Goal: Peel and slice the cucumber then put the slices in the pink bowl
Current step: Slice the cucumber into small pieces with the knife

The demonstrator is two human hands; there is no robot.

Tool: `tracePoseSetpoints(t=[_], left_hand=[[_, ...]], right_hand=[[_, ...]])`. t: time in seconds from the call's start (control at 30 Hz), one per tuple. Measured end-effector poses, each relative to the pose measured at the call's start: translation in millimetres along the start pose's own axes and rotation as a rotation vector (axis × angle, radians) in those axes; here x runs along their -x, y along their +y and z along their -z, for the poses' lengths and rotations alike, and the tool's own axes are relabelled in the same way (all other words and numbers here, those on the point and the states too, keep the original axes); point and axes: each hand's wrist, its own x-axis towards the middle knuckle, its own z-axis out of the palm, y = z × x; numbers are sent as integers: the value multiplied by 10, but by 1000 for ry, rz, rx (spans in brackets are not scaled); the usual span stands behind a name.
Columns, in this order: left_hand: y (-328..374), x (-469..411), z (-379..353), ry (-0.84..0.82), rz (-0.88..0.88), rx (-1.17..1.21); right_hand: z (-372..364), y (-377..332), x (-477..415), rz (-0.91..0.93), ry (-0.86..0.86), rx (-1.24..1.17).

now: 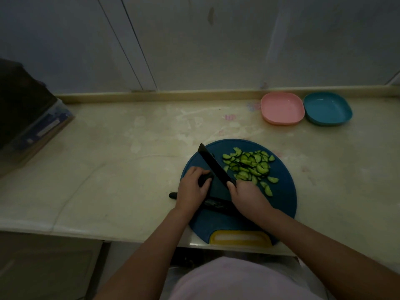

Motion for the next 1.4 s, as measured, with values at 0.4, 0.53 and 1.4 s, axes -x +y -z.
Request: tracePoseSetpoints(t=[0.4,0.53,1.4], left_hand=[[8,-5,-30,16,54,-4],[1,-4,-31,12,48,-9],[-9,1,19,4,21,8]], right_hand=[[33,-3,99,43,-18,-45],[18,0,98,39,-14,-53],[20,-2,150,44,-21,-72]])
